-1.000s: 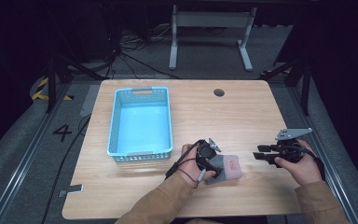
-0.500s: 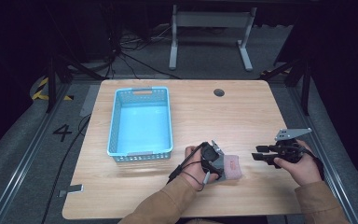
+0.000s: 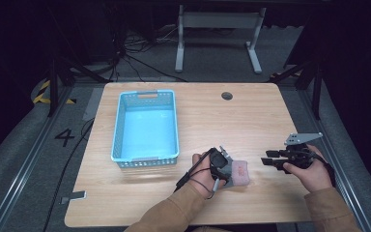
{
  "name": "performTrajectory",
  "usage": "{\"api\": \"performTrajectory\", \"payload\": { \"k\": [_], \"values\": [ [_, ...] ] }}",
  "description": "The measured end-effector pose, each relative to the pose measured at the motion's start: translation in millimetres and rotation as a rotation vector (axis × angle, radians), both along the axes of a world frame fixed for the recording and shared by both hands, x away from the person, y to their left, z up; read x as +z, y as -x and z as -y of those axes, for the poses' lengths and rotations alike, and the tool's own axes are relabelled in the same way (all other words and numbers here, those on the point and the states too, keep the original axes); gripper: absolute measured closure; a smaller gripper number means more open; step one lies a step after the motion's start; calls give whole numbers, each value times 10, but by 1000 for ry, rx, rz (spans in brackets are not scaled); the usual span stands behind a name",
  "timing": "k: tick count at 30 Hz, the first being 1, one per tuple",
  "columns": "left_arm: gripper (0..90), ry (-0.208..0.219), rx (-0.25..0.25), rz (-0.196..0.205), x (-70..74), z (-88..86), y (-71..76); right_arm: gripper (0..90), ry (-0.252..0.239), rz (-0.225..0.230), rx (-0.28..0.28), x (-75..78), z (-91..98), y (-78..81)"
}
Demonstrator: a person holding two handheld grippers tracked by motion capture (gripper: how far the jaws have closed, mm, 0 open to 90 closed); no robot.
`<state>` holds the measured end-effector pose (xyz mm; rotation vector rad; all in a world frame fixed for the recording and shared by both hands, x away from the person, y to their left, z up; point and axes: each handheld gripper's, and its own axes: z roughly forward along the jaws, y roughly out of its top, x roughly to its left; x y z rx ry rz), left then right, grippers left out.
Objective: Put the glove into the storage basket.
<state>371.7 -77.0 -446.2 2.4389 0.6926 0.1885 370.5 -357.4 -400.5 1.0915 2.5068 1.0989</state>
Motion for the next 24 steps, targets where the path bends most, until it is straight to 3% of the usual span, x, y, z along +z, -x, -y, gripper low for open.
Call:
{"api": "performTrajectory", "payload": {
  "k": [6, 10, 15, 24],
  "values": [
    [617, 10, -19, -6, 16, 3, 28, 586, -1, -2, 1, -2, -7, 2],
    [676, 32, -18, -19, 19, -19, 30, 588, 2, 0, 6, -5, -15, 0],
    [701, 64, -25, -47, 58, -71, 6, 591, 6, -4, 2, -17, -2, -13],
    [708, 104, -21, -38, 314, -232, 5, 593, 2, -4, 3, -20, 19, -65]
  ]
}}
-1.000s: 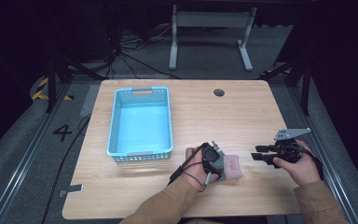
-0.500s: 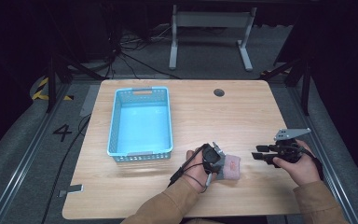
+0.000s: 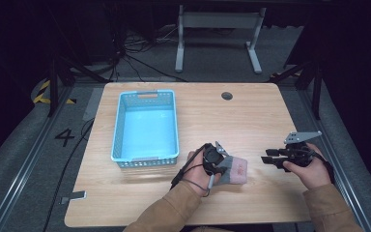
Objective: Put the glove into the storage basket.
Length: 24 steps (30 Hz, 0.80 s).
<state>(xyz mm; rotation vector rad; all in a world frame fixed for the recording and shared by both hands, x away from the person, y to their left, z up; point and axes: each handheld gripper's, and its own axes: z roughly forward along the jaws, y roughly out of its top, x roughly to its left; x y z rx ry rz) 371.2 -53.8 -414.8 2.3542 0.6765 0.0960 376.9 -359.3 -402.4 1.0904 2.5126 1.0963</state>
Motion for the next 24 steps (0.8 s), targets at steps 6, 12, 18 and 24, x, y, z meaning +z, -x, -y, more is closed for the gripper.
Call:
{"api": "performTrajectory", "payload": {
  "k": [6, 12, 18, 24],
  "values": [
    [709, 21, 15, 1, 181, -158, -28, 592, 1, -3, 10, -11, -30, -74],
    [708, 37, 32, 26, 383, -304, -100, 592, 5, -12, 24, -34, -79, -130],
    [708, 51, 56, 31, 566, -516, -190, 590, 7, -20, 28, -65, -103, -149],
    [707, 40, 96, 59, 723, -764, -294, 591, 11, -36, 24, -118, -103, -144]
  ]
}}
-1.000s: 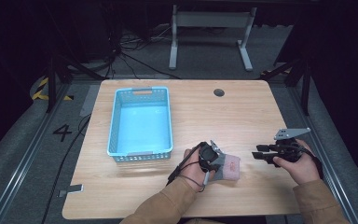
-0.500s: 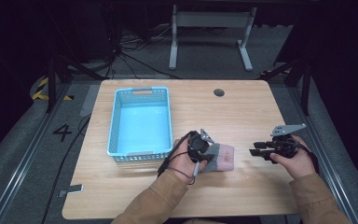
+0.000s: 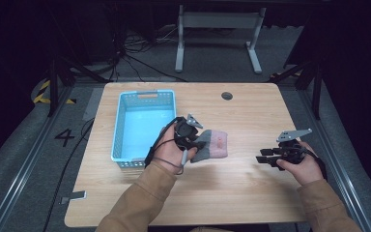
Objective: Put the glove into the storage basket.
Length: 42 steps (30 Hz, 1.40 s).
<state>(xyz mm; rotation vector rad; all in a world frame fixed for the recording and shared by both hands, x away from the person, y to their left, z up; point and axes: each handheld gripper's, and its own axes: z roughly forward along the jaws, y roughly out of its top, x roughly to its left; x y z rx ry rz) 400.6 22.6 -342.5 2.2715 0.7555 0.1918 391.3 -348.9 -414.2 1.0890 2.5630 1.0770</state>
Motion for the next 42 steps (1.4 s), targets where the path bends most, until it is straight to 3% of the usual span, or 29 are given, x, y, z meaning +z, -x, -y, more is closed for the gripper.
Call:
{"api": "performTrajectory", "payload": {
  "k": [15, 19, 28, 42],
  "values": [
    [707, 25, 57, 25, 180, -506, -181, 590, 6, -25, -17, -83, -6, 39],
    [706, 7, 81, 27, 228, -635, -239, 589, 3, -31, -29, -97, 21, 58],
    [705, 6, 102, 26, 267, -822, -389, 588, 4, -22, -35, -79, -22, 48],
    [705, -7, 163, 40, 341, -1209, -617, 581, 13, -33, -63, -131, 70, 141]
  ]
}}
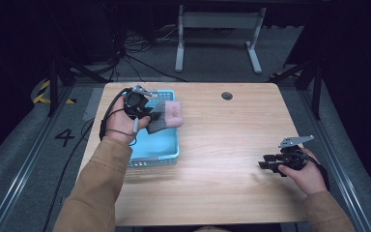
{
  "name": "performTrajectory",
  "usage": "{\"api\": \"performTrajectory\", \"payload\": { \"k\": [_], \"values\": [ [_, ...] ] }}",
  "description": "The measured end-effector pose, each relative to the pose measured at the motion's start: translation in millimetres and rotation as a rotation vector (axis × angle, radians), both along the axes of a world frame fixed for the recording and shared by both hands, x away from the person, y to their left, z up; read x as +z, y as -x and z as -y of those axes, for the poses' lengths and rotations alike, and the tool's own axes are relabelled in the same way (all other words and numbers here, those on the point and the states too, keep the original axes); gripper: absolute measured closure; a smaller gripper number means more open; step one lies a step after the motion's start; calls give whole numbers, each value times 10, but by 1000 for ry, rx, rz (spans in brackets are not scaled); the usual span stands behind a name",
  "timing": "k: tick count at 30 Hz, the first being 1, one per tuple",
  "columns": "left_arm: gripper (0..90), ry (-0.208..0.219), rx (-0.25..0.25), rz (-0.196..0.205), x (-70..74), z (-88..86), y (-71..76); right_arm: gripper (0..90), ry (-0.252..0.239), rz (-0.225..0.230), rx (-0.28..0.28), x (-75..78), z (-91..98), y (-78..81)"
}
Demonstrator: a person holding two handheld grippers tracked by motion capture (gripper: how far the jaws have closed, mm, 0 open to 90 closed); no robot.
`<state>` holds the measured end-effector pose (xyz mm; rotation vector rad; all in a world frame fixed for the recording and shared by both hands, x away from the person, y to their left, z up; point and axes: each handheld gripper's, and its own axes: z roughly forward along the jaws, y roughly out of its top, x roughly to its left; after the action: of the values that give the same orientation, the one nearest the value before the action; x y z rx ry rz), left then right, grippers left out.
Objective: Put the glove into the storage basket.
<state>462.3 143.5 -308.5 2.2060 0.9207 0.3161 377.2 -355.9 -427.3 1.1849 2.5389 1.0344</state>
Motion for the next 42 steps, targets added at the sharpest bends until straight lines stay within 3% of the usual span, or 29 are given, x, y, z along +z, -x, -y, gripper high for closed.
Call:
{"api": "performTrajectory", "payload": {
  "k": [8, 21, 34, 42],
  "values": [
    [705, -11, 18, -21, -85, -136, -165, 578, 6, -4, -3, -15, 5, 12],
    [701, -10, 42, -56, -442, -192, -416, 570, 14, -1, 12, -32, -26, 8],
    [699, -47, 62, -127, -739, -157, -623, 557, 17, 5, 20, -44, -37, 7],
    [693, -113, 51, -183, -921, -110, -739, 551, 19, 6, 6, -42, -9, 56]
  ]
}}
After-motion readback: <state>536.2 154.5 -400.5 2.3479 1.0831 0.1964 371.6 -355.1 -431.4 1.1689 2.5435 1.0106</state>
